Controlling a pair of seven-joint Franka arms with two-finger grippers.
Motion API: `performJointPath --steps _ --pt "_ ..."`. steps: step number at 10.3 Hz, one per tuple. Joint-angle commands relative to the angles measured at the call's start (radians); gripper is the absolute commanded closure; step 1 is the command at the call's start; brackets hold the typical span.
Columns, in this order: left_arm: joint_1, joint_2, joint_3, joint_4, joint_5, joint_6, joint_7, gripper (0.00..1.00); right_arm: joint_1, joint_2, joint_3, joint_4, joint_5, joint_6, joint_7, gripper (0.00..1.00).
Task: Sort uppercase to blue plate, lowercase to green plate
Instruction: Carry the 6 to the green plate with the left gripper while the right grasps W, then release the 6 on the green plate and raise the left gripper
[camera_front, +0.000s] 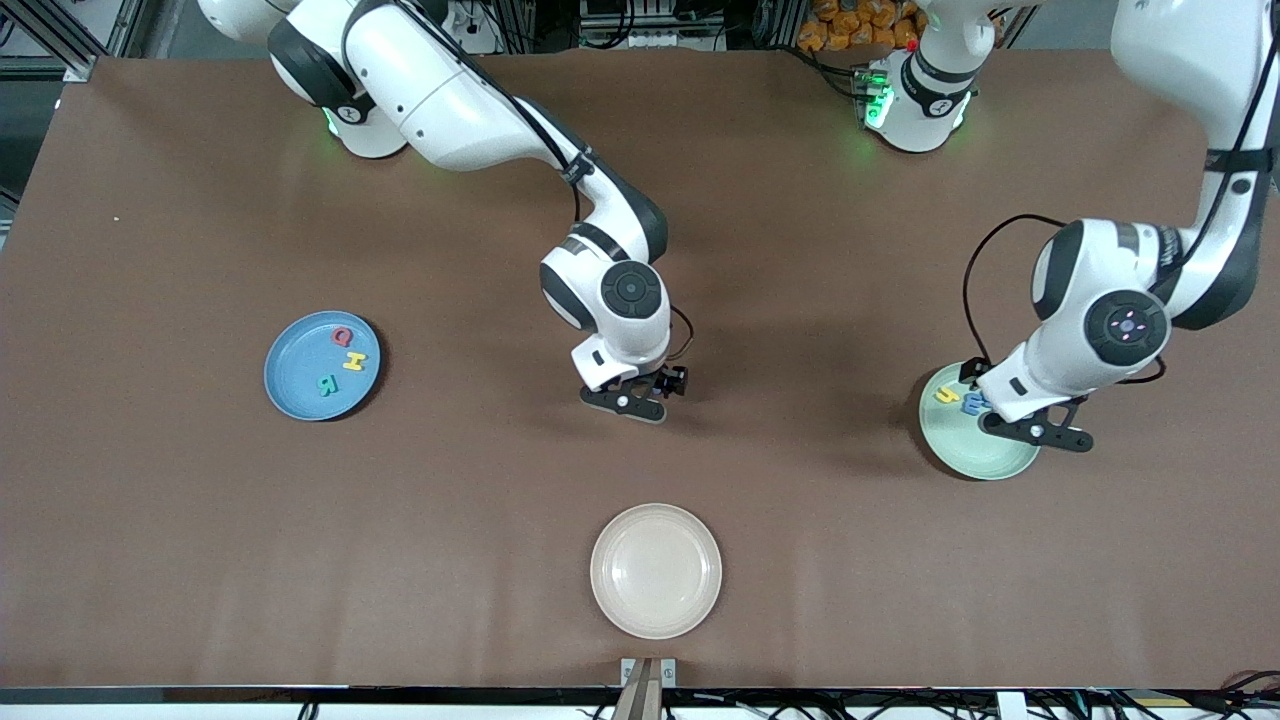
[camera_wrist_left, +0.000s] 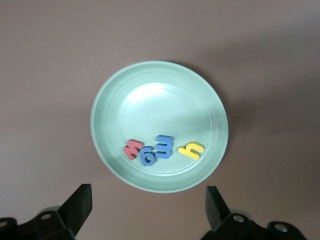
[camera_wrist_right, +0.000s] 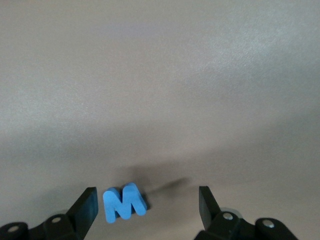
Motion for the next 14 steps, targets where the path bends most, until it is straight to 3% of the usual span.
performJointPath --steps 1,4,6,9,10,11,14 --pt "-0.003 -0.102 0.000 0.060 -0.090 -0.106 0.012 0.00 0.012 0.052 0.003 0.084 -0.015 -0.019 0.061 0.10" --pt "-0.006 -0.168 -0.006 0.221 -0.174 -0.308 0.004 0.00 0.024 0.073 0.004 0.088 -0.012 -0.008 0.078 0.10" --pt "-0.002 -0.245 0.003 0.240 -0.268 -0.361 -0.084 0.00 0.032 0.092 0.004 0.088 -0.011 0.037 0.105 0.10" --pt "0.003 -0.331 0.014 0.266 -0.265 -0.412 -0.089 0.00 0.026 0.098 0.041 0.087 -0.011 0.041 0.111 0.12" --pt "0.003 -0.329 0.024 0.310 -0.258 -0.453 -0.088 0.00 0.027 0.101 0.041 0.085 -0.011 0.041 0.111 0.18" --pt "0.003 -0.329 0.034 0.338 -0.261 -0.461 -0.079 0.00 0.027 0.101 0.041 0.085 -0.012 0.041 0.110 0.31" --pt "0.002 -0.345 0.050 0.355 -0.259 -0.522 -0.080 0.00 0.026 0.103 0.041 0.076 -0.029 0.041 0.098 0.42"
